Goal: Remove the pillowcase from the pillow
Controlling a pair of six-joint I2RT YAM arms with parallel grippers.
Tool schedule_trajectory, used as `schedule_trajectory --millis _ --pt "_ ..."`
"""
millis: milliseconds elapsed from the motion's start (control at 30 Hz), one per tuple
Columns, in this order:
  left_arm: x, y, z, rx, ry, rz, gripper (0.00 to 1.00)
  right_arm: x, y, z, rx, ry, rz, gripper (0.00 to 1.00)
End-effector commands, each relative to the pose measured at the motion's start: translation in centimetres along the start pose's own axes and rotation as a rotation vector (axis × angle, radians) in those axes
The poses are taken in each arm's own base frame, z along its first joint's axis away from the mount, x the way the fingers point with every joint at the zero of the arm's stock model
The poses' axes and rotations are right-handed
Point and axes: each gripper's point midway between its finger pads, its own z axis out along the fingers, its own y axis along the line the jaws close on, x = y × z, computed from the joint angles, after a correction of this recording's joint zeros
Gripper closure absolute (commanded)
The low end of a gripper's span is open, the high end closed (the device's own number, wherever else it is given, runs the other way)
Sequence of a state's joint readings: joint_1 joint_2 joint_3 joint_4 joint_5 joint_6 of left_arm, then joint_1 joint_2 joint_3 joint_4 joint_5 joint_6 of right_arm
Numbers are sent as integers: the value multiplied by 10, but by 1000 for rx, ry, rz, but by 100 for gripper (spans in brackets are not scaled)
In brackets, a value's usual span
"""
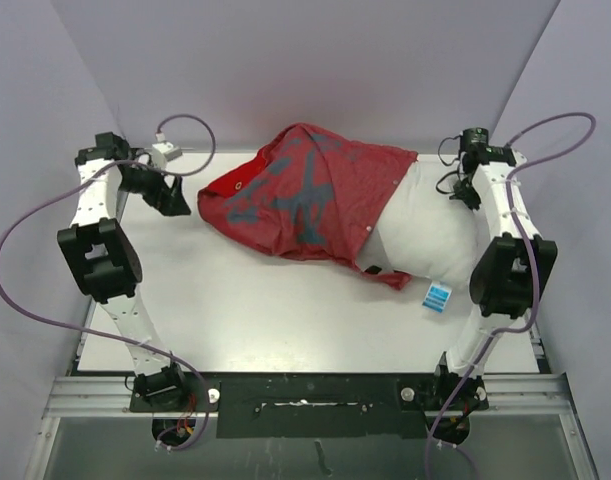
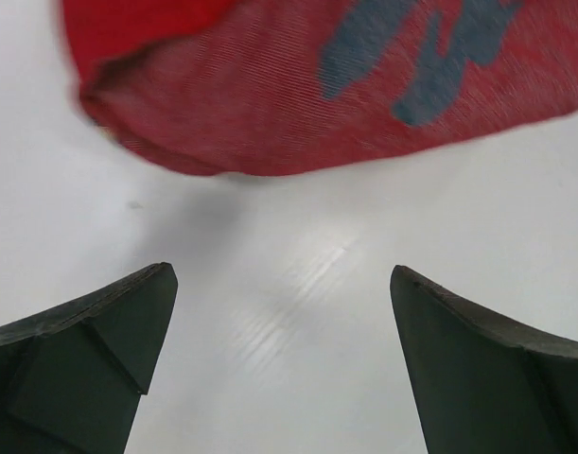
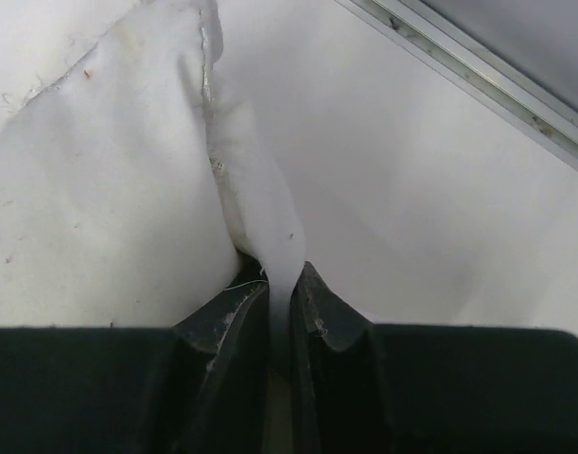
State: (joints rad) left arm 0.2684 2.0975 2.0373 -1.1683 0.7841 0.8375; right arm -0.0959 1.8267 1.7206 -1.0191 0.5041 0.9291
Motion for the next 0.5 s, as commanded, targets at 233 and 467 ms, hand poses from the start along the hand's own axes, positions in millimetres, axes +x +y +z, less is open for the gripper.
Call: schedule_trajectory --millis 233,467 --pt "14 -64 83 38 20 425 2 -11 49 -6 -135 -103 -125 100" --pt "11 -36 112 -54 -32 545 2 -5 62 -5 -222 -23 -144 100"
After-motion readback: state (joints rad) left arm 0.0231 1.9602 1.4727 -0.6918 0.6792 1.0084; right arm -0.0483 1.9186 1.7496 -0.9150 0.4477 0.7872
